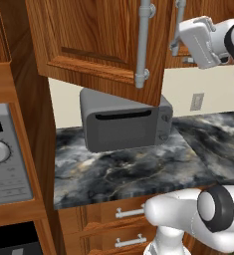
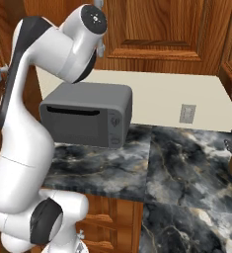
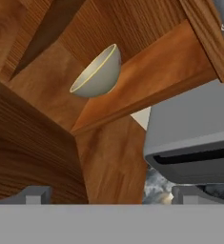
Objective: Move the bowls from the cabinet to the plates on the dining table.
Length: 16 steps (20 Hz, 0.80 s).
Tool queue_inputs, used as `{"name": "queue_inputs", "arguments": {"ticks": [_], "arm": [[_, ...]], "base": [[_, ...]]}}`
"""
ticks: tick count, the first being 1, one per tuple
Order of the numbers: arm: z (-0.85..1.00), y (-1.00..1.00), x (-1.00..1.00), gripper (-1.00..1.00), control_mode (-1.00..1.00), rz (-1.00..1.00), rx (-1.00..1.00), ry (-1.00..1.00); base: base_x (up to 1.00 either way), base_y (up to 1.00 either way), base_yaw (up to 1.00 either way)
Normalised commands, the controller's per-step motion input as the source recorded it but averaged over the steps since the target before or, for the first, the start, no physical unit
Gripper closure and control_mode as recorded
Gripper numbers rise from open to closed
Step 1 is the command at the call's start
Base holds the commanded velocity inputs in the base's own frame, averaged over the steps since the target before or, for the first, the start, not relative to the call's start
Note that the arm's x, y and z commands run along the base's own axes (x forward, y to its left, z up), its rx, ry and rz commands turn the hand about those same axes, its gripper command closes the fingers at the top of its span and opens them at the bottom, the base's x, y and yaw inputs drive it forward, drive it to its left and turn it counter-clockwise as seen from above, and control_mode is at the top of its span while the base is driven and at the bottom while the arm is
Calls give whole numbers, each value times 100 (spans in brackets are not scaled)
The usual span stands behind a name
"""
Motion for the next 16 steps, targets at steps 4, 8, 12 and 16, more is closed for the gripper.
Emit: {"name": "queue_inputs", "arguments": {"ticks": [4,8,12,16], "arm": [[-10,15,25,-100,-100,5,5,1],[-10,18,20,-100,-100,4,3,0],[-10,15,24,-100,-100,3,3,1],[-7,11,19,-100,-100,3,6,2]], "base": [[0,0,0],[0,0,0],[0,0,0],[0,0,0]]}}
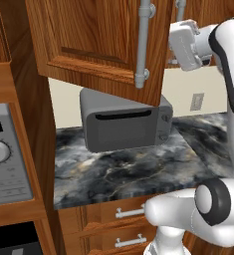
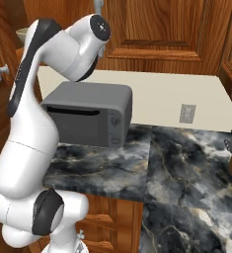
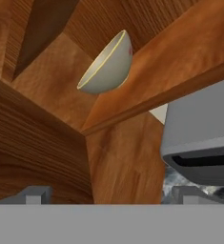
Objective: Move the bowls from the cabinet to the plates on the dining table.
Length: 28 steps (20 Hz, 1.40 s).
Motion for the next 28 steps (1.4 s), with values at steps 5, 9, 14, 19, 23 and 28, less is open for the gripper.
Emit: {"name": "queue_inputs", "arguments": {"ticks": [5,9,14,19,23,28], "arm": [[-7,15,22,-100,-100,2,7,4],[-1,13,16,-100,-100,2,6,5],[0,13,4,-100,-100,3,4,4],[0,18,6,-100,-100,3,4,4],[0,20,15,-100,-100,2,4,5],[0,17,17,-100,-100,2,5,5]], "base": [[0,0,0],[0,0,0],[0,0,0],[0,0,0],[0,0,0],[0,0,0]]}}
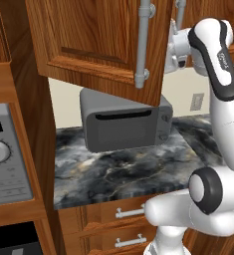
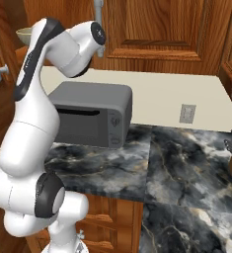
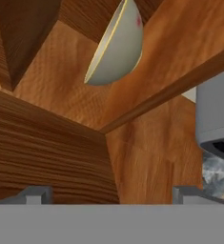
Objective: Move the bowls from the cabinet to the plates on the dining table.
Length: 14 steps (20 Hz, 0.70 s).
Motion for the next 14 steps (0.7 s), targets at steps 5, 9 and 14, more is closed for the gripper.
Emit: {"name": "queue_inputs", "arguments": {"ticks": [5,9,14], "arm": [[0,14,2,-100,-100,3,6,5],[0,8,-10,-100,-100,3,7,4],[0,9,-21,-100,-100,3,6,1]], "base": [[0,0,0],[0,0,0],[0,0,0]]}}
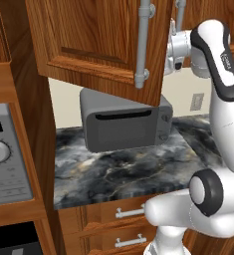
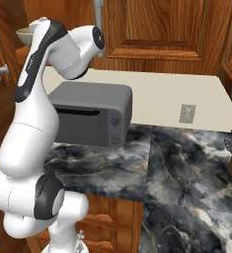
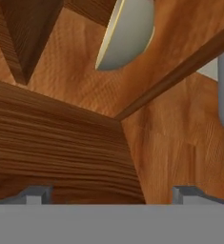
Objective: Move the bowls from the cabinet to the plates on the dining table.
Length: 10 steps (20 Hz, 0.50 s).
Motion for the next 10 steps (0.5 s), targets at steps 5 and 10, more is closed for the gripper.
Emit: {"name": "queue_inputs", "arguments": {"ticks": [5,10], "arm": [[-5,19,-22,-100,-100,4,4,0],[-2,13,-19,-100,-100,3,7,2]], "base": [[0,0,0],[0,0,0]]}}
